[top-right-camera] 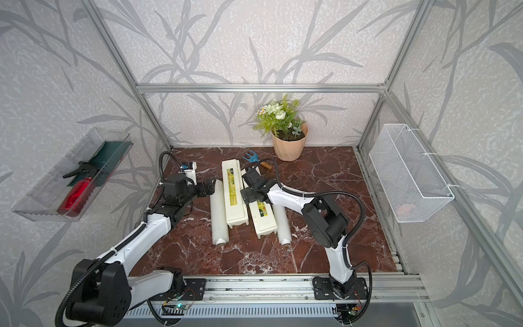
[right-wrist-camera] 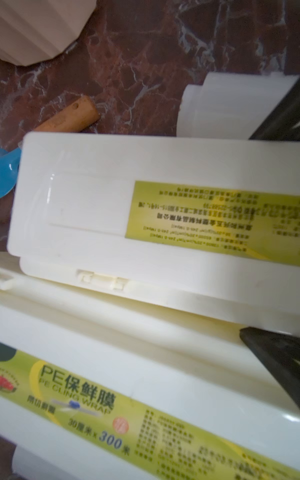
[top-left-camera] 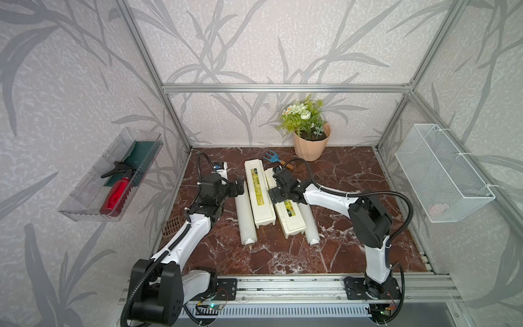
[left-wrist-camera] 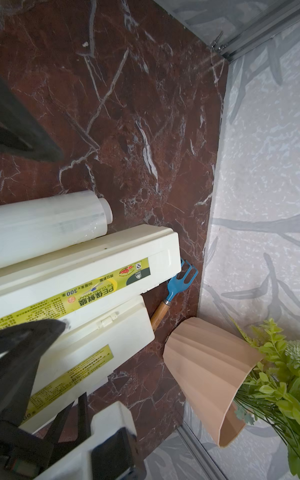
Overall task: Put plastic wrap rolls into dispensers
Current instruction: Pick up the plastic wrap cutting box from the center of the board.
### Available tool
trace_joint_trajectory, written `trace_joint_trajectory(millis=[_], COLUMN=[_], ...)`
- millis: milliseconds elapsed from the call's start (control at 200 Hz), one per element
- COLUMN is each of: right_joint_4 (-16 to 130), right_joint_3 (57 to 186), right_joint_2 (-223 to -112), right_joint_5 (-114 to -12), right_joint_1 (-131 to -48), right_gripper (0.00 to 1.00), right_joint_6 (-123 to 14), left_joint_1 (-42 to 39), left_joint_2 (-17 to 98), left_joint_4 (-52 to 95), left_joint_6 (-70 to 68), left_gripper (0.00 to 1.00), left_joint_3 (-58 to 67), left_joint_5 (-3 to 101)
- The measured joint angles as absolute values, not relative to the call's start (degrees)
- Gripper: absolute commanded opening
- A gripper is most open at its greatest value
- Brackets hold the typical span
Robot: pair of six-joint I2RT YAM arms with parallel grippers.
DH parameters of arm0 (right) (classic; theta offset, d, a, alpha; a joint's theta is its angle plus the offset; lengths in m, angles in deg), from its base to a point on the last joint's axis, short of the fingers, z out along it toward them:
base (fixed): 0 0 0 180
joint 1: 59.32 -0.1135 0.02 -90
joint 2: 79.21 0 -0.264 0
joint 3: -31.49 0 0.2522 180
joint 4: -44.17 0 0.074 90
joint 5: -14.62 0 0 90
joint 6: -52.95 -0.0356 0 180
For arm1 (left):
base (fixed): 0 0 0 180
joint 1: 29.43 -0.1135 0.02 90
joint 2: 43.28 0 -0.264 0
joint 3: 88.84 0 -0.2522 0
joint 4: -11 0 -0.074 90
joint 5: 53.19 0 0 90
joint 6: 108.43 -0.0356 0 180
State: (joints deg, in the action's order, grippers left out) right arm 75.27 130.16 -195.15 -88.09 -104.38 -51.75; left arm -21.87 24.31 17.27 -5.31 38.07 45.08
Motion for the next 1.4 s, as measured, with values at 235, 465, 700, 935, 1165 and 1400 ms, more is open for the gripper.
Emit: trace_joint_trajectory(millis=[235, 465, 700, 935, 1165, 1400], right_joint_4=[78.94, 81.00, 81.09, 78.27, 68.47, 60.15], right_joint_3=[134.35, 138.05, 135.88, 123.45, 114.44, 98.60], right_joint_2=[-198.28, -201.93, -199.46, -181.03, -160.47, -150.87], right_joint_5=[-90.69, -91.24, -89.93, -87.20, -81.25, -62.37], right_joint_1=[-104.53, -104.60, -105.19, -107.13, -105.58, -87.46], right_gripper=[0.99, 0.92, 0.76, 0.76, 0.77, 0.76], right_joint_6=[-52.47, -52.47, -50.76, -45.76, -34.83, -25.76], left_joint_1=[-21.42, -21.02, -20.13, -19.71, -19.32, -16.04], left_joint_2=[24.42, 24.62, 25.08, 25.06, 25.01, 29.17], left_joint_4=[17.27, 17.32, 18.58, 20.70, 20.51, 18.98], left_joint_6=[-4.81, -4.48, -4.46, -6.31, -13.00, -20.43], left_gripper=[0.95, 0.95, 0.95, 0.95, 0.95, 0.99], left_joint_3=[38.07, 38.07, 36.78, 32.03, 28.64, 24.99], left_joint_5=[45.74, 45.95, 46.33, 47.55, 53.28, 64.40])
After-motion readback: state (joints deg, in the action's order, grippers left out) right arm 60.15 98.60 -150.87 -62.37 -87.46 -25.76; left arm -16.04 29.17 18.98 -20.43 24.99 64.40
